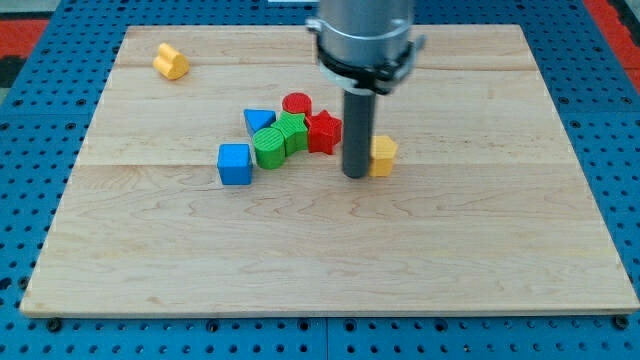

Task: Move the yellow hexagon towards top center

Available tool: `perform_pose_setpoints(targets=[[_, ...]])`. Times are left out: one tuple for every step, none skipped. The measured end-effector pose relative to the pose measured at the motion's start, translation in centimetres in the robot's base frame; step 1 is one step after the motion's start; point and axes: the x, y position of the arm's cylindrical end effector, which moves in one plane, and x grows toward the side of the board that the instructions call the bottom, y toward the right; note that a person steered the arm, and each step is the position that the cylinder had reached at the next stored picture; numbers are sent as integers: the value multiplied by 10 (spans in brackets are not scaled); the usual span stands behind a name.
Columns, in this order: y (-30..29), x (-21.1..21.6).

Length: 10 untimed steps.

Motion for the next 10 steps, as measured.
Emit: perform_pose_setpoints(targets=[[1,28],[24,-3],[1,-83],[13,-126],[28,-104],[51,-128],[5,-169],[-44,-204],[-47,-222],[-54,-209]])
